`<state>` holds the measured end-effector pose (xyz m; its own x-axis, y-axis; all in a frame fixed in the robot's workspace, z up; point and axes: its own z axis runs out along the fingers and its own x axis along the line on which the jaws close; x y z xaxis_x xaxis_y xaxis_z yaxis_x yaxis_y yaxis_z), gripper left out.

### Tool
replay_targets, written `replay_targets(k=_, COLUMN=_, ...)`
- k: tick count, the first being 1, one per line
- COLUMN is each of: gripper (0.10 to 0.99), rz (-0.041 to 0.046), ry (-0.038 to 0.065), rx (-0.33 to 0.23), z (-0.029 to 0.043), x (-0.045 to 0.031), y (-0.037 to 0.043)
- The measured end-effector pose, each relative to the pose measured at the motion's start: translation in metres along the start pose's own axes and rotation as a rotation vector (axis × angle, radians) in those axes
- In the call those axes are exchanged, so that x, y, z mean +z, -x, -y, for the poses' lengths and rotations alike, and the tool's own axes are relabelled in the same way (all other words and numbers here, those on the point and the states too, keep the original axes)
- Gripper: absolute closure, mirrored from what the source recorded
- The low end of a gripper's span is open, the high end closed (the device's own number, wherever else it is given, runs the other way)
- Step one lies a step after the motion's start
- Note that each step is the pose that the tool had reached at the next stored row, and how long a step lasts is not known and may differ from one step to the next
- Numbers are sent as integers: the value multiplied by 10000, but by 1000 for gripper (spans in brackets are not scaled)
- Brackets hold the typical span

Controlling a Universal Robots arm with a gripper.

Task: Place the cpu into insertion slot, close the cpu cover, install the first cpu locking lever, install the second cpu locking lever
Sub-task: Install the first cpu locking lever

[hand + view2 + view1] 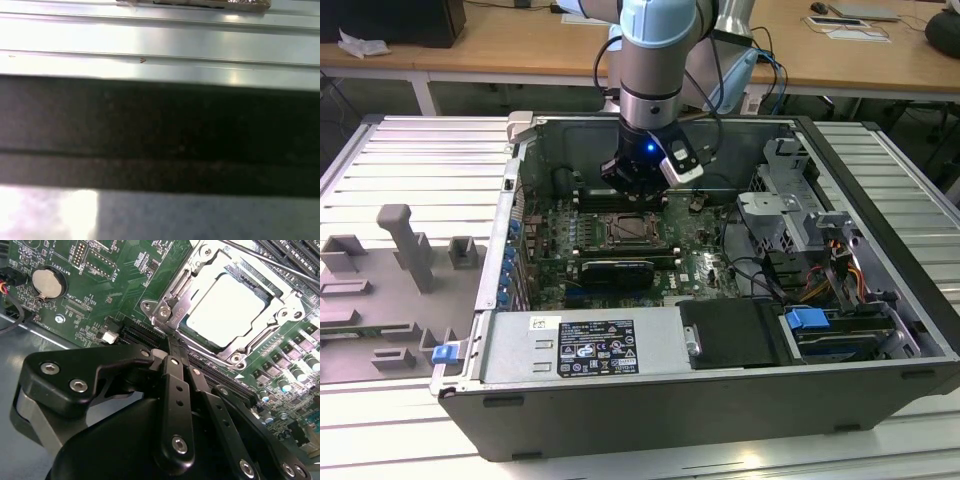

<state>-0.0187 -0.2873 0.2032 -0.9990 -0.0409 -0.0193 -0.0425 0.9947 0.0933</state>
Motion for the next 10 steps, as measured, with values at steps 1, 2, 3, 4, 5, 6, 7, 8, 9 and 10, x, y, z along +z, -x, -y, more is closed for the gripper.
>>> replay_targets(k=1, gripper=980, rz=0, ry=1, rx=-1, z=2, x=0, y=0)
replay_targets(k=2, gripper=980, rz=-1, ry=1, rx=-2, z=3, x=0, y=0)
replay_targets(k=3, gripper=980, rz=0, ry=1, rx=-1, z=5, x=0, y=0)
replay_targets(k=4, gripper=980, rz=0, ry=2, rx=-3, z=8, x=0, y=0)
replay_targets(k=5, gripper=980, rz=0, ry=2, rx=-2, z=10, x=0, y=0)
replay_targets(k=6, gripper=980, rz=1, ry=3, rx=-2, z=15, x=0, y=0)
replay_targets(k=7, gripper=980, rz=-1, ry=2, rx=-1, z=18, x=-1, y=-1)
replay_targets(k=8, gripper=980, rz=-1, ry=-1, rx=-1, z=20, x=-1, y=-1)
replay_targets(k=9, gripper=980, rz=-1, ry=-1, rx=-1, z=20, x=-1, y=-1)
replay_targets(k=10, gripper=980, rz=-1, ry=0, rx=-2, z=22, x=3, y=-1)
